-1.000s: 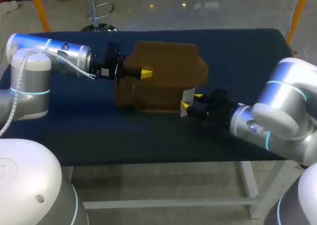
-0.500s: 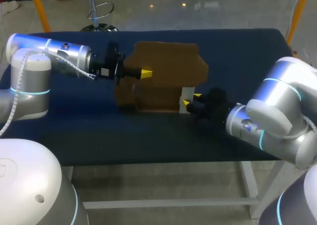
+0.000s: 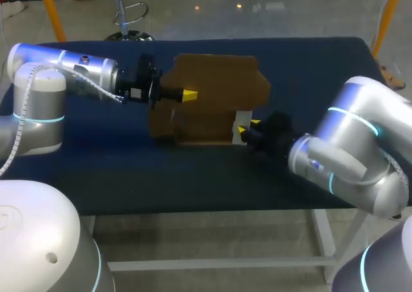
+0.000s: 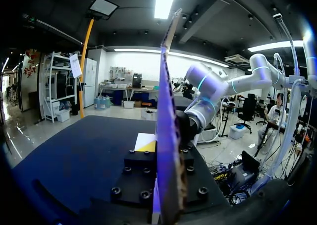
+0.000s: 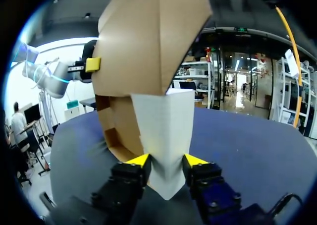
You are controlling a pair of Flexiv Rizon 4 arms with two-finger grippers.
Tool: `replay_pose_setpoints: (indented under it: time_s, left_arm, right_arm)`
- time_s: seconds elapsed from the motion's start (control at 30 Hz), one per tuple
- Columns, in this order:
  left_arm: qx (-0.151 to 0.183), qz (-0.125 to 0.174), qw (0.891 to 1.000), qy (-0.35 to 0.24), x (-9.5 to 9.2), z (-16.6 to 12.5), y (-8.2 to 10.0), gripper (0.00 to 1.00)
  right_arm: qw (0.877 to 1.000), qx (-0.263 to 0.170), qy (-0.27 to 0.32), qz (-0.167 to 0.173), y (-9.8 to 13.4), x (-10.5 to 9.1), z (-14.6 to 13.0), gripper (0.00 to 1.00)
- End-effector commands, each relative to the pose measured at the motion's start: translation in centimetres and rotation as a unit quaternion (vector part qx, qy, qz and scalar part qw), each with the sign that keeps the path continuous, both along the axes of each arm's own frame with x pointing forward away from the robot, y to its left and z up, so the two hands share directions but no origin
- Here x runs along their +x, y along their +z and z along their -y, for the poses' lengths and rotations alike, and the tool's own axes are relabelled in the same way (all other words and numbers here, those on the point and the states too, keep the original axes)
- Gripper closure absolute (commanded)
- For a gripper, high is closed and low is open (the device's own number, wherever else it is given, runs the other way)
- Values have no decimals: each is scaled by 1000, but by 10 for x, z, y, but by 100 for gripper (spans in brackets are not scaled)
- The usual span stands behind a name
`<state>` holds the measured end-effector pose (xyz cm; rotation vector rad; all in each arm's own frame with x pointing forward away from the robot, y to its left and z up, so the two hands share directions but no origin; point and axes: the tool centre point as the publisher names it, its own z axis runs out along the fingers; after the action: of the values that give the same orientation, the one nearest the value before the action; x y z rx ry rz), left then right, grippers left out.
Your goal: Assemble the packaging by folding the flat box into shape, placing the metal phone stand inside, and closing the box properly
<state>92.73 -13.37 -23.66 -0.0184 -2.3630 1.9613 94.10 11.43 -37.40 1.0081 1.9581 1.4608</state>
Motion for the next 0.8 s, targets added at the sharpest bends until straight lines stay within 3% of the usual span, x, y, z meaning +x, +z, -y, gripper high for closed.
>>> replay_pose_setpoints:
  time_s: [0.03, 0.57, 0.8]
  left_arm:
    - [1, -1, 1000, -2, -1, 1, -5, 100]
    - [1, -1, 1000, -2, -1, 1, -5, 100]
    - [1, -1, 1000, -2, -1, 1, -5, 100]
  right_arm:
    - [986, -40, -160, 21, -3, 6, -10, 57]
    - [969, -46, -244, -2, 1, 12, -4, 65]
    - [957, -74, -282, -10, 2, 14, -2, 78]
